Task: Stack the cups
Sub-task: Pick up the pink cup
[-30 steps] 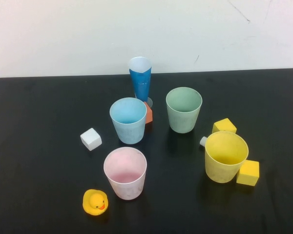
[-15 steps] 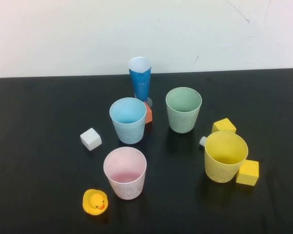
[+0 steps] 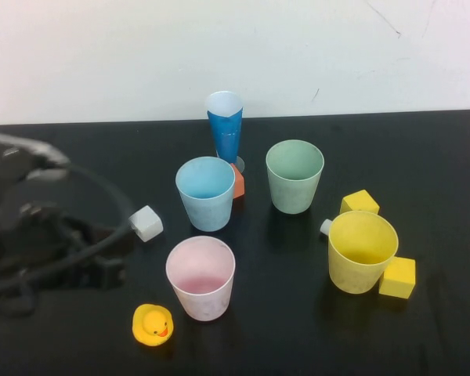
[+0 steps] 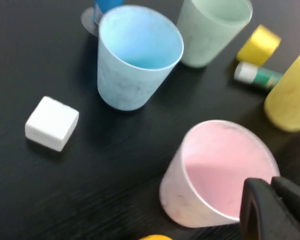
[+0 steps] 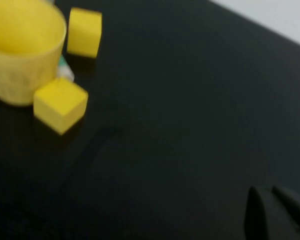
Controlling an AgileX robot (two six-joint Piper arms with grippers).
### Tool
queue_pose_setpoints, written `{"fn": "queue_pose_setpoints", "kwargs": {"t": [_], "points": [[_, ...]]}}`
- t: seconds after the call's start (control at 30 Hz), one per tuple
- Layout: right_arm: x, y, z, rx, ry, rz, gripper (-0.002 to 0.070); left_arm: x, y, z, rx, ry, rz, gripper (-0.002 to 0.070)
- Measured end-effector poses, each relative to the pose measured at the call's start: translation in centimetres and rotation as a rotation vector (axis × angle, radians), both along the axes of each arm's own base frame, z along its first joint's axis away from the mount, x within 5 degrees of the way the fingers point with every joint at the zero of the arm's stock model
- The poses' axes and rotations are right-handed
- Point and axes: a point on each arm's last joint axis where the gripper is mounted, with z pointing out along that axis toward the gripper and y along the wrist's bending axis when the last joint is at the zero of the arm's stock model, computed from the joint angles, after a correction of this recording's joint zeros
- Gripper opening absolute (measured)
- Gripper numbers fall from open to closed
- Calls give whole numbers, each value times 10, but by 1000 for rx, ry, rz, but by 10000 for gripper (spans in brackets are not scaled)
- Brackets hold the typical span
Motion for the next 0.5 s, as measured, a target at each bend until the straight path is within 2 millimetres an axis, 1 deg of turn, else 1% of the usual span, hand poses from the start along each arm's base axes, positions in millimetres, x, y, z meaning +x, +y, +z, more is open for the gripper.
{"fn": "queue_pose_setpoints", "kwargs": {"t": [0.07, 0.1, 0.13, 0.2, 0.23, 0.3, 0.33, 0.37, 0.4, 0.43, 0.5], "points": [[0, 0, -7, -7, 13, 6, -2, 15, -8, -1, 69, 21, -44, 17], [0, 0, -11, -12, 17, 7, -2, 20, -11, -2, 89, 35, -55, 34], [0, 0, -15, -13, 21, 6, -2, 25, -16, -2, 116, 49, -71, 69], [0, -1, -23, -15, 16, 2, -2, 35, -25, -3, 163, 72, -104, 165], [1, -1, -25, -14, 10, -1, -3, 40, -29, -3, 184, 83, -119, 231], [2, -1, -26, -16, -5, -4, -3, 49, -36, -6, 228, 99, -151, 369], [2, -1, -27, -16, -15, -7, -2, 53, -38, -8, 242, 104, -158, 427], [3, -1, -26, -15, -26, -8, -2, 58, -40, -12, 263, 115, -166, 470], [3, -1, -26, -14, -29, -9, -2, 63, -41, -16, 282, 127, -173, 498], [3, -1, -26, -11, -30, -10, -3, 67, -42, -22, 295, 142, -178, 512], [3, -1, -26, 3, -33, -12, -3, 75, -44, -33, 316, 176, -185, 519]]}}
